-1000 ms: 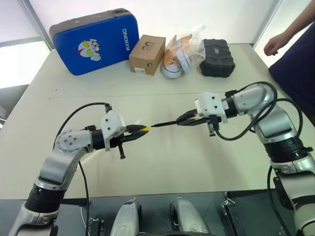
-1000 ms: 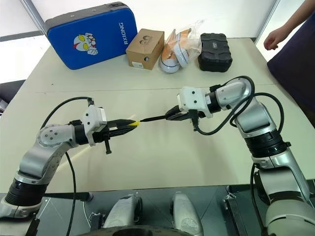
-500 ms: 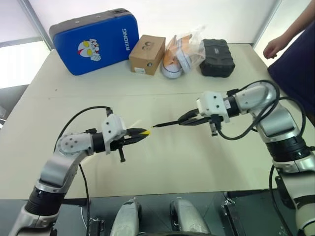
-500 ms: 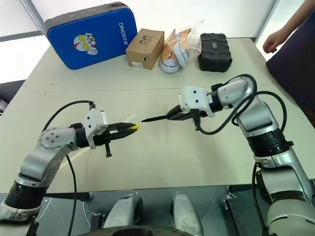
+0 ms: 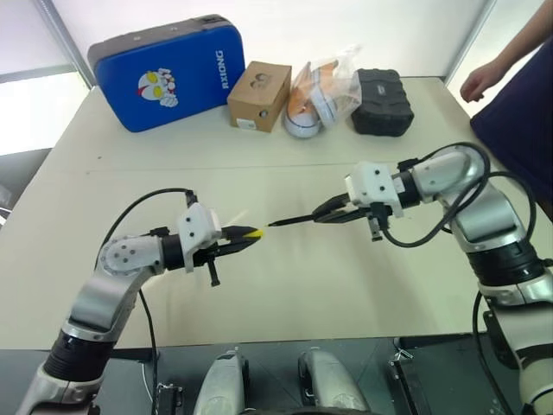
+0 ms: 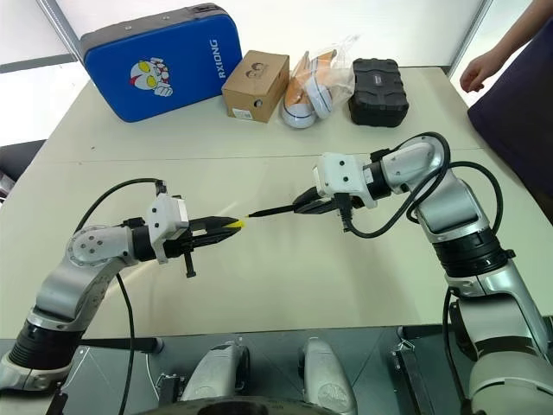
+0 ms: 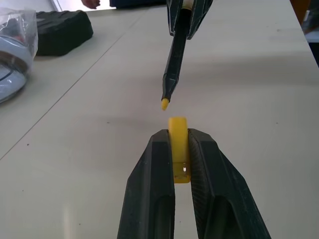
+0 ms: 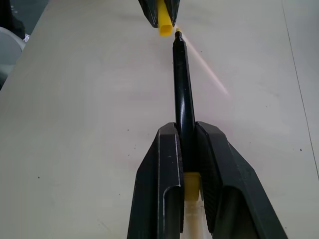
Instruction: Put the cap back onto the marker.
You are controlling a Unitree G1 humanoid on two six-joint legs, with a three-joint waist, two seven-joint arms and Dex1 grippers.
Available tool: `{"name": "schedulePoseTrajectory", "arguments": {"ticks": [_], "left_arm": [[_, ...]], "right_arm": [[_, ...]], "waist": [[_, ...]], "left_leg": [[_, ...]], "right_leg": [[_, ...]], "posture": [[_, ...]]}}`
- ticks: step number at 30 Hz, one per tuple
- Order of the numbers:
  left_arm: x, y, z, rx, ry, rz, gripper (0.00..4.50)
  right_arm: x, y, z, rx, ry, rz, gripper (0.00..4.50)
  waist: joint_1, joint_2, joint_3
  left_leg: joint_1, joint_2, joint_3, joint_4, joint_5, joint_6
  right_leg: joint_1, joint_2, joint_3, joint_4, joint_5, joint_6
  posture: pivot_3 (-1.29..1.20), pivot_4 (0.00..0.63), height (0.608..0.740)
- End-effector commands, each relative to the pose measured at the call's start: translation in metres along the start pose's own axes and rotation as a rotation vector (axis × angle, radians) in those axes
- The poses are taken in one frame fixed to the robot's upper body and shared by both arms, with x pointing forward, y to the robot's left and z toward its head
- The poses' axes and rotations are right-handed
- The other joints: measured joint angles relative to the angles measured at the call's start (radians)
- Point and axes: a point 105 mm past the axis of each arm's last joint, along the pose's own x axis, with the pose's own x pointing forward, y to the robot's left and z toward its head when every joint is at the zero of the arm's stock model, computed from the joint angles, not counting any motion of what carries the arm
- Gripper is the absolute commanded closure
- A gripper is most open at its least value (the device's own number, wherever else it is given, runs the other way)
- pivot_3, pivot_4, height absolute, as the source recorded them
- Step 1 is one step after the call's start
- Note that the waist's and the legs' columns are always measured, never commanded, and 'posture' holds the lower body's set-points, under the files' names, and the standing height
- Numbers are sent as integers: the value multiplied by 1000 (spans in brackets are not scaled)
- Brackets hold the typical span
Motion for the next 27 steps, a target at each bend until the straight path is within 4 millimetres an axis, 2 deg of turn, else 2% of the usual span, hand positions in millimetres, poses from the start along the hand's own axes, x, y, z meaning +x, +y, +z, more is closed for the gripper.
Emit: {"name": "schedulePoseTrajectory", "arguments": {"ticks": [1, 17, 27], "left_arm": [[0, 0, 6, 34, -16, -6, 4500], [0, 0, 5, 40, -23, 3, 4500], [3, 2, 12, 45, -35, 6, 4500]], "right_arm": [[-5, -2, 11, -44, -20, -14, 4467], [-2, 2, 11, -33, -21, 8, 4467], [0, 6, 10, -26, -19, 19, 4467]], "waist": [[0, 0, 0], [0, 0, 0], [0, 0, 0]], "left_leg": [[0, 0, 0, 0, 0, 0], [0, 0, 0, 0, 0, 0], [0, 0, 0, 0, 0, 0]], "right_leg": [[0, 0, 0, 0, 0, 0], [0, 0, 0, 0, 0, 0], [0, 0, 0, 0, 0, 0]], "posture": [[0, 150, 740], [0, 150, 740], [0, 150, 740]]}}
